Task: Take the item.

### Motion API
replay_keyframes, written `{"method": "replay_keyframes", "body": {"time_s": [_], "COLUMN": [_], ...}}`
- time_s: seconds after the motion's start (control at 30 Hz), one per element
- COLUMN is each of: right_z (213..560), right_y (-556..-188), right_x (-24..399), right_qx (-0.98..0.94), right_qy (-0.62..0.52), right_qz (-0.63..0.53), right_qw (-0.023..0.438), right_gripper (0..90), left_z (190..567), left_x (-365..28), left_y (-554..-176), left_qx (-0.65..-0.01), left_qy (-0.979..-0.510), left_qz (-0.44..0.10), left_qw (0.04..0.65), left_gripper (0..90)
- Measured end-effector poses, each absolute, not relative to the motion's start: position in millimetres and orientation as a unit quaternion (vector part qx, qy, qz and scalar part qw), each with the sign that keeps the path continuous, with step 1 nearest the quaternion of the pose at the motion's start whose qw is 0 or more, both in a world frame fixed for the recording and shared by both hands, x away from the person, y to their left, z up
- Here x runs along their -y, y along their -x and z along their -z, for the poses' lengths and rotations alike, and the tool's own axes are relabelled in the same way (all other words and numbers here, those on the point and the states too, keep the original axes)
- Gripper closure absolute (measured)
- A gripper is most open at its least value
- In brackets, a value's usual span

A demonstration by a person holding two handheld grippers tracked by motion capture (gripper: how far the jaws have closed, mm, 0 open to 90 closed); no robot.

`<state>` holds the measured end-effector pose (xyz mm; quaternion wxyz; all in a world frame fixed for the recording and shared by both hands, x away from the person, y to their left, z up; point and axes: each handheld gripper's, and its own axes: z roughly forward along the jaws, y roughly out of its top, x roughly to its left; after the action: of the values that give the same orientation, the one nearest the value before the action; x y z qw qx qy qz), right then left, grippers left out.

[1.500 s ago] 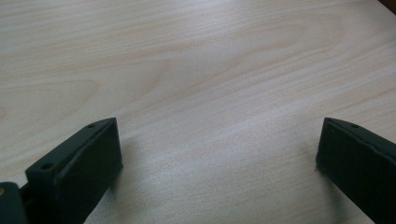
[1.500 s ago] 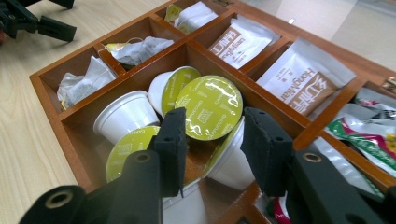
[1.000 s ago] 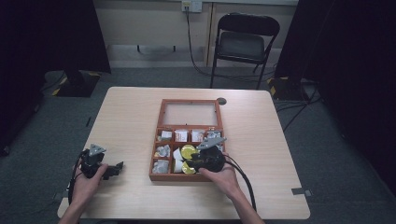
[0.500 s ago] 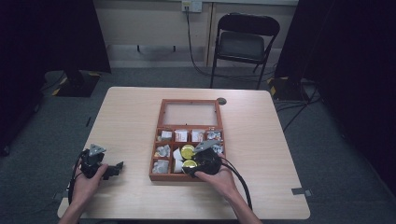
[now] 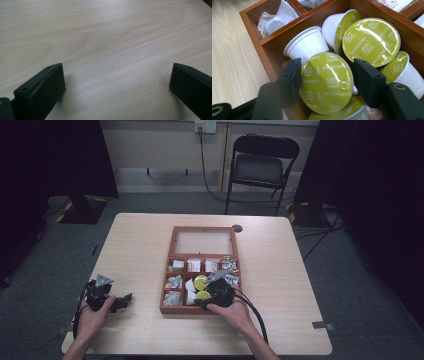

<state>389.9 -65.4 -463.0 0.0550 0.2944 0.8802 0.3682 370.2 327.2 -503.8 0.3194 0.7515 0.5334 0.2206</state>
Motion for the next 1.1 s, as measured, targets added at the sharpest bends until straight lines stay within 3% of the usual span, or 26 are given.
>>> {"method": "replay_keyframes", "body": {"time_s": [0.33,0.67,1.1], "right_z": [464.3,463.2,464.0], "right_y": [-389.6,-387.7,-388.0], "right_x": [64.2,67.6,65.4], "right_qx": [-0.885,-0.884,-0.888], "right_qy": [-0.294,-0.288,-0.281], "right_qz": [-0.355,-0.363,-0.36], "right_qw": [0.062,0.065,0.053], "right_gripper": [44.6,55.1,54.5], "left_z": [503.8,503.8,503.8], "left_x": [-327.2,-327.2,-327.2], "left_y": [-370.2,-370.2,-370.2], "left_qx": [-0.533,-0.533,-0.533], "left_qy": [-0.752,-0.751,-0.751], "left_qz": [-0.221,-0.221,-0.221], "left_qw": [0.319,0.319,0.319], "left_gripper": [0.0,0.0,0.0]}}
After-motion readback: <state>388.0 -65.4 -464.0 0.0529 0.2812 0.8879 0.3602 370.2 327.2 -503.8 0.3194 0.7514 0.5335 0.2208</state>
